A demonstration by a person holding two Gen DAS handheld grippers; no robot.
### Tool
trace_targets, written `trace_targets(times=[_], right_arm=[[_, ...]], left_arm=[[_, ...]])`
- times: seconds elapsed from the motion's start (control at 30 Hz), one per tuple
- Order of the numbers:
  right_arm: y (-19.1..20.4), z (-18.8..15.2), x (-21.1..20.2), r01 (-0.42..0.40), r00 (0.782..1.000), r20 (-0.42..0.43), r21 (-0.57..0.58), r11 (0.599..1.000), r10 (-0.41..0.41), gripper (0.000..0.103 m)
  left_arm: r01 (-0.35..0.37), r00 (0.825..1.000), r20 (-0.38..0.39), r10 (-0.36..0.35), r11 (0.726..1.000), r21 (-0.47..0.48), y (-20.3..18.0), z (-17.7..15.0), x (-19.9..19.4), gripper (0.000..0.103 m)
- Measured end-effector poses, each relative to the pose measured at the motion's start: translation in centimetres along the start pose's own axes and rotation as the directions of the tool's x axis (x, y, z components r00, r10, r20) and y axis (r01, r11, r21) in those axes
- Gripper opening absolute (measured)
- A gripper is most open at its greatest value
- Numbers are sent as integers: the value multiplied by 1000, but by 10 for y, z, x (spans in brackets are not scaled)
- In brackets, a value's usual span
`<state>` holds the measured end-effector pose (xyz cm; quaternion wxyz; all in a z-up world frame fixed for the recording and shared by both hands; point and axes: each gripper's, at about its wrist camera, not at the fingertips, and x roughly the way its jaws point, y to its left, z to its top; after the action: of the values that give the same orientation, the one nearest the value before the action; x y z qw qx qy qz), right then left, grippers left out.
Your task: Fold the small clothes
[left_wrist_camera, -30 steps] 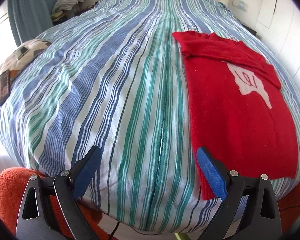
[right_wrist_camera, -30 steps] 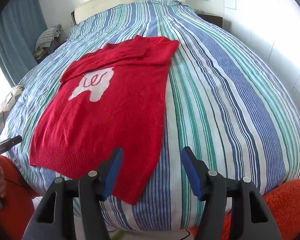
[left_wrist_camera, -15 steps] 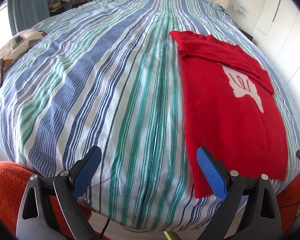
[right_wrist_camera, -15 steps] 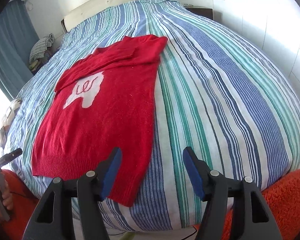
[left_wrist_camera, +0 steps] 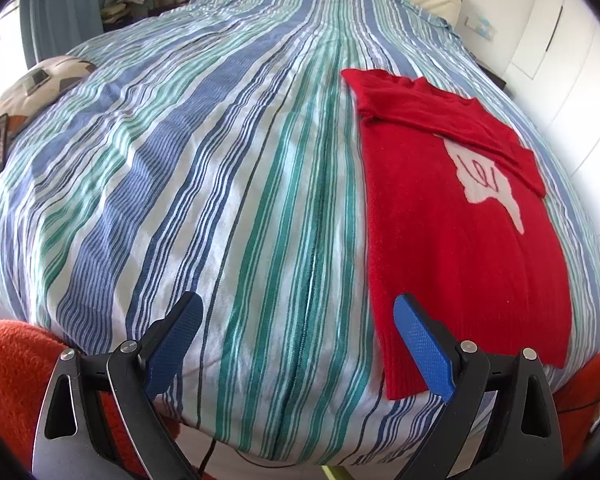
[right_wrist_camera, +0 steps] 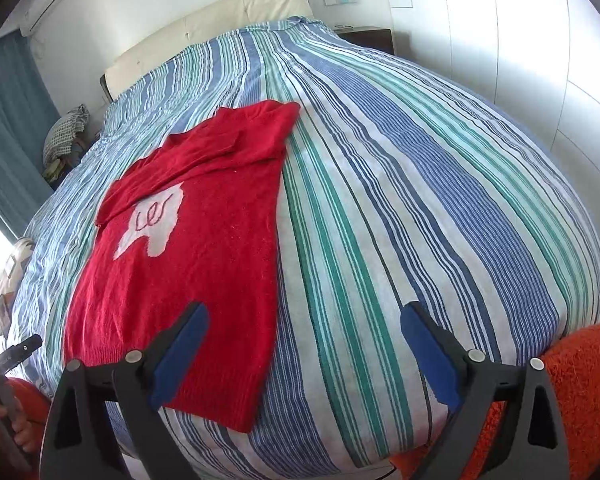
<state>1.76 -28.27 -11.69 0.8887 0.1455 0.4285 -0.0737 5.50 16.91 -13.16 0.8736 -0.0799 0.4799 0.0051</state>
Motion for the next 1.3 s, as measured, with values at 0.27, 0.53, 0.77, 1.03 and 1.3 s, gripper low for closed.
trace_targets(times=[0.27, 0.53, 0.77, 1.03, 1.3], right_arm=[[-1, 2, -2, 4, 1000, 11, -7, 1000, -4, 98], [-14, 10, -7, -168, 980, -97, 64, 984, 174, 98], [1, -10, 14, -308, 915, -240, 101, 946, 324, 97], [-1, -13, 21, -266, 935, -212, 114, 957, 285, 97], [-1, -13, 15, -251, 946, -187, 100, 963, 266, 97]], left_arm=[[8, 1000, -9, -8, 1000, -6, 2, -1, 0, 97], [142, 986, -79, -144, 989, -32, 1, -7, 6, 97], [157, 981, -115, -156, 988, -6, -14, -10, 13, 97], [150, 983, -101, -151, 988, -22, -7, -11, 11, 97], [152, 984, -97, -152, 988, -11, -8, -10, 11, 97]])
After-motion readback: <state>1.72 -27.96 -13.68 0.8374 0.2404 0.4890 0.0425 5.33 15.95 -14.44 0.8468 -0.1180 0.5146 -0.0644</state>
